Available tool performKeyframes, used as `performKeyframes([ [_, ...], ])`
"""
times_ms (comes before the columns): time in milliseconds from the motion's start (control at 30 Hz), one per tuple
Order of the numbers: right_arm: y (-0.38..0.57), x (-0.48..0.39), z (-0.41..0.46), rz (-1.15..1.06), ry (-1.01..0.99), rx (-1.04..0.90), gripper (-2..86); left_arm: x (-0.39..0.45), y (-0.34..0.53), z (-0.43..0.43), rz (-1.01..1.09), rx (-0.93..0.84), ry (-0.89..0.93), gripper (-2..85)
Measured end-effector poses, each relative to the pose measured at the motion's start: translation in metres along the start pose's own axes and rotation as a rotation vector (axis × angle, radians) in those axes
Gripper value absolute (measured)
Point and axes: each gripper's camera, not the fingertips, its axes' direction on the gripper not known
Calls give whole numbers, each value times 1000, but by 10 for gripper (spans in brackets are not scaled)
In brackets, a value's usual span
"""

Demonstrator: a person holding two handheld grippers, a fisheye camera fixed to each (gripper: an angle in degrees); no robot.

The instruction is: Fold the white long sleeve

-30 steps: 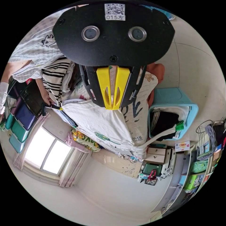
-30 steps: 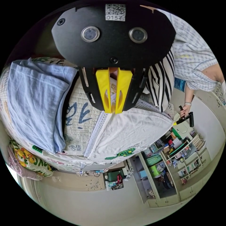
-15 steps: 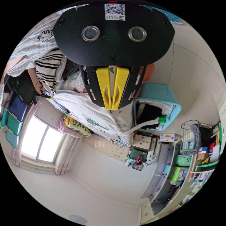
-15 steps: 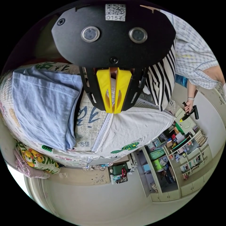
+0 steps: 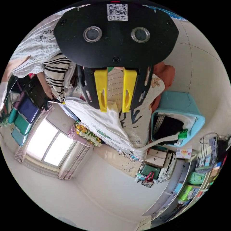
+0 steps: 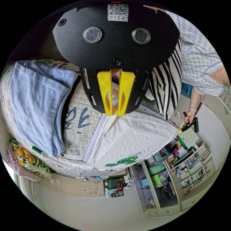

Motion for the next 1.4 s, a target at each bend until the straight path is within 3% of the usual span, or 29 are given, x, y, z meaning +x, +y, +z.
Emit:
performKeyframes([
  [100, -2, 1, -7, -21, 45, 6, 9, 32, 0, -11, 77, 41, -19, 13],
  [300, -19, 14, -2, -27, 49, -85, 15, 72, 8, 16, 133, -74, -119, 3],
  [500, -26, 53, -34, 25, -81, -70, 85, 133, -2, -3, 234, -148, -201, 3],
  [600, -29, 96, -73, 123, -95, 73, 94, 199, -25, -18, 356, -9, -239, 14],
  [700, -45, 146, -114, 270, -41, 310, 94, 293, -56, 9, 540, 128, -153, 24],
  [800, -77, 193, -135, 376, -98, 440, 107, 388, -95, 85, 759, 93, 120, 18],
  [867, -109, 231, -139, 466, -101, 487, 118, 464, -122, 181, 866, -44, 273, 15],
  [967, -147, 284, -132, 619, -88, 507, 126, 547, -128, 327, 991, -270, 307, 14],
  [1133, -185, 369, -107, 833, -157, 553, 126, 601, -76, 504, 1083, -516, 325, 19],
  [1300, -213, 448, -75, 1030, -259, 609, 136, 591, 5, 564, 1083, -653, 265, 40],
  [1400, -234, 480, -53, 1098, -287, 624, 138, 582, 38, 559, 1046, -631, 256, 54],
])
